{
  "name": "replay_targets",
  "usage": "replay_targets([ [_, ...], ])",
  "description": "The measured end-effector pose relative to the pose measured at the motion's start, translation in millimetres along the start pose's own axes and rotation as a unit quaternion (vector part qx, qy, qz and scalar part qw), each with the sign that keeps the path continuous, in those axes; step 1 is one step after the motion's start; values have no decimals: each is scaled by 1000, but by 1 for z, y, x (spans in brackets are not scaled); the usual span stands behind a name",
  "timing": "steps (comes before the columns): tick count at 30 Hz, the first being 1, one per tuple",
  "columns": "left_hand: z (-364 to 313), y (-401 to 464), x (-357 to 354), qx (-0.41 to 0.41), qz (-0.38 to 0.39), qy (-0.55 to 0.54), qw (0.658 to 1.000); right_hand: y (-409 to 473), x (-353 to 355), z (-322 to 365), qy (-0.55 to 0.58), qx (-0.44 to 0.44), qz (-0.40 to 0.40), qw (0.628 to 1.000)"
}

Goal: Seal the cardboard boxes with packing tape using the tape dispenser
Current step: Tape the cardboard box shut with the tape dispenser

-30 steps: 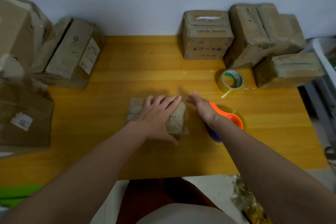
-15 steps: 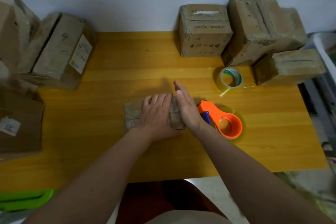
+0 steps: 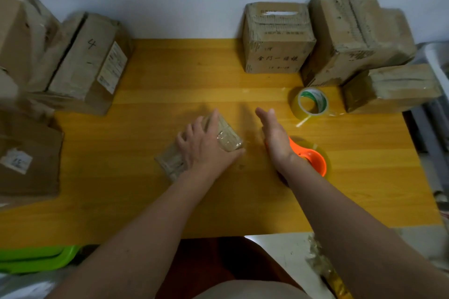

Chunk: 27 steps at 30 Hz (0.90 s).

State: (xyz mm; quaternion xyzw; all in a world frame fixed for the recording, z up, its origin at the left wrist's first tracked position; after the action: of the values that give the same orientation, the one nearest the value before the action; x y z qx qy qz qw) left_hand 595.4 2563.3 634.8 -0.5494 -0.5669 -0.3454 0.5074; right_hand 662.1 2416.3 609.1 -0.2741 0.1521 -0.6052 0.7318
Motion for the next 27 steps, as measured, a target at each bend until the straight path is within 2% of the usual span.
replay_targets([
  [2, 2, -1, 0, 22, 36, -3, 999, -21, 3, 0, 44, 79, -25, 996],
  [4, 10, -1, 4, -11, 95, -15, 995, -40, -9, -5, 46, 128, -19, 990],
  [6, 20, -1, 9, -39, 127, -22, 991, -48, -26, -13, 27, 139, -10, 990],
  [9, 27, -6, 10, -60, 112, -26, 992, -43, -45, -18, -35, 135, 4, 990],
  [12, 25, -9, 7, -60, 81, -20, 995, -26, -48, -13, -26, 85, -3, 996],
  [15, 24, -11, 3, -45, 62, -20, 997, -17, -51, -9, 68, -3, 3, 998],
  [17, 23, -13, 0, -25, 57, -27, 998, -11, -59, -8, 109, -31, -24, 993],
  [19, 22, -14, -2, -11, 57, -31, 998, -3, -67, -8, 168, -49, -58, 983],
  [23, 22, -11, -2, 1, 63, -41, 997, 7, -76, -13, 312, -125, -64, 940],
  [27, 21, -10, -2, 7, 66, -45, 997, 11, -78, -20, 338, -161, -48, 926],
])
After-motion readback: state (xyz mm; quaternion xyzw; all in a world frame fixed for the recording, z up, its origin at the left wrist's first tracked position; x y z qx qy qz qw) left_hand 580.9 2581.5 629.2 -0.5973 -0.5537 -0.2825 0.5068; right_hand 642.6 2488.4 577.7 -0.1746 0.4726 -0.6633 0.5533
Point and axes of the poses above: each hand's wrist, its own y-axis towards the middle knuckle, its own x-axis out of the back of the hand, z = x × y, the point moved 2 cm from there along y, towards the middle knuckle, and after that the axes turned 9 degrees about -x, right-handed, at the moved point
